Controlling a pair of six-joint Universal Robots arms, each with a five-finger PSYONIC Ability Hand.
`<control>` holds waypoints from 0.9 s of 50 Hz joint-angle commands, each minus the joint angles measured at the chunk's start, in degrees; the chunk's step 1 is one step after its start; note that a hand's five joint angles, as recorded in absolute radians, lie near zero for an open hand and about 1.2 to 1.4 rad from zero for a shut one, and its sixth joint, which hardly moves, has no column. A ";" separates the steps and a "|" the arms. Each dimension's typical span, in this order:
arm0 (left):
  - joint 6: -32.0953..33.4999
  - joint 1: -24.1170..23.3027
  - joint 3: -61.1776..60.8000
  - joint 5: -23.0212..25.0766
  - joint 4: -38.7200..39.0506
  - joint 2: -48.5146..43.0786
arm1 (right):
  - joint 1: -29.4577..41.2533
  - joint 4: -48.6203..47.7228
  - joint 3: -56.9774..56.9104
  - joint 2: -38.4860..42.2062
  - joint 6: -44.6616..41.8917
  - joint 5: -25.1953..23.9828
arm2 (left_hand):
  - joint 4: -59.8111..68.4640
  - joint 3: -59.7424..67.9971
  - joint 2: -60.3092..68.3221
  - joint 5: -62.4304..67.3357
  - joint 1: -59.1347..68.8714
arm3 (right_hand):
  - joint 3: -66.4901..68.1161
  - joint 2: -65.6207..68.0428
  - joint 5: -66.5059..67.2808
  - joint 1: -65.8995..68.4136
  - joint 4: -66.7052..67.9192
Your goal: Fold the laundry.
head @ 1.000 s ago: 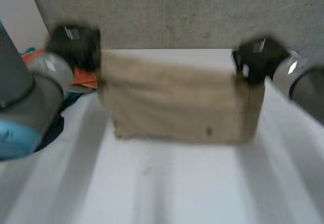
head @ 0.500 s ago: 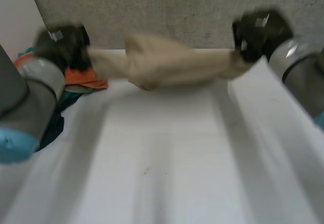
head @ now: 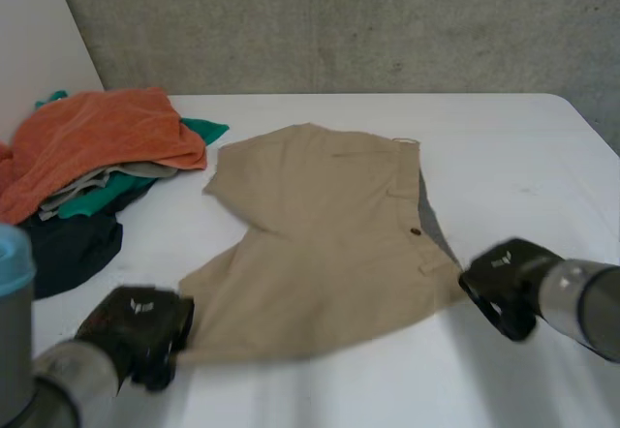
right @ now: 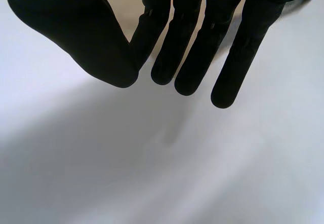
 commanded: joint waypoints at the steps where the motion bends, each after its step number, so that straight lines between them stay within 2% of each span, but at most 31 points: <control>1: 5.72 -0.47 -3.28 4.04 -3.43 6.44 | -1.10 1.30 3.12 -3.47 -2.39 -2.32 | 11.42 11.83 11.35 13.54 14.12 | -13.90 -13.17 -14.36 -10.71 -14.23; 8: 4.93 3.74 2.33 2.20 6.94 4.78 | 0.13 -26.71 14.09 -4.52 2.63 -5.74 | 11.42 11.83 11.35 13.54 14.12 | -34.77 -34.04 -35.24 -31.58 -35.10; 12: 2.65 3.31 8.04 0.18 6.95 1.79 | 0.48 -35.01 17.18 -4.09 2.89 -7.42 | 11.42 11.83 11.35 13.54 14.12 | -42.35 -41.63 -42.82 -39.17 -42.69; 21: -2.45 2.96 20.71 -4.22 4.06 -5.51 | 2.50 -35.73 16.40 1.27 5.70 -7.77 | 11.42 11.83 11.35 13.54 14.12 | -41.20 -40.47 -41.67 -38.02 -41.54; 25: -3.60 2.96 23.61 -4.92 1.34 -7.71 | 3.12 -36.79 15.17 4.26 7.90 -7.25 | 11.42 11.83 11.35 13.54 14.12 | -35.33 -34.60 -35.80 -32.14 -35.66; 30: -5.35 3.22 24.06 -4.84 -0.60 -8.59 | 3.56 -39.86 13.33 7.51 9.83 -5.75 | 11.42 11.83 11.35 13.54 14.12 | -14.98 -14.26 -15.45 -11.80 -15.32; 32: -6.14 3.40 23.27 -4.66 -0.78 -8.59 | 3.82 -40.92 12.53 9.18 9.92 -4.61 | 11.42 11.83 11.35 13.54 14.12 | -2.58 -1.85 -3.05 0.61 -2.91; 33: -6.41 3.40 22.83 -4.57 -0.87 -8.51 | 3.91 -41.01 12.27 9.45 9.75 -4.26 | 11.42 11.83 11.35 13.54 14.12 | 8.81 9.54 8.34 12.00 8.48; 38: -6.68 3.84 18.19 -3.09 -2.01 -7.72 | 4.09 -39.26 12.45 7.88 9.49 -1.45 | 11.42 11.83 11.35 13.54 14.12 | 11.81 12.54 11.34 15.00 11.48; 42: -2.74 3.22 11.78 0.24 -5.77 -5.53 | 3.56 -29.70 12.53 1.64 5.45 0.05 | 11.42 11.83 11.35 13.54 14.12 | 11.81 12.54 11.34 15.00 11.48; 43: -1.50 3.05 10.19 0.96 -6.66 -5.08 | 3.04 -23.06 12.36 -0.98 2.66 0.05 | 11.42 11.83 11.35 13.54 14.12 | 11.81 12.54 11.34 15.00 11.48; 45: 0.96 2.78 7.20 2.80 -7.98 -4.03 | 2.16 -16.17 12.27 -3.19 -0.17 0.05 | 11.42 11.83 11.35 13.54 14.12 | 11.81 12.54 11.34 15.00 11.48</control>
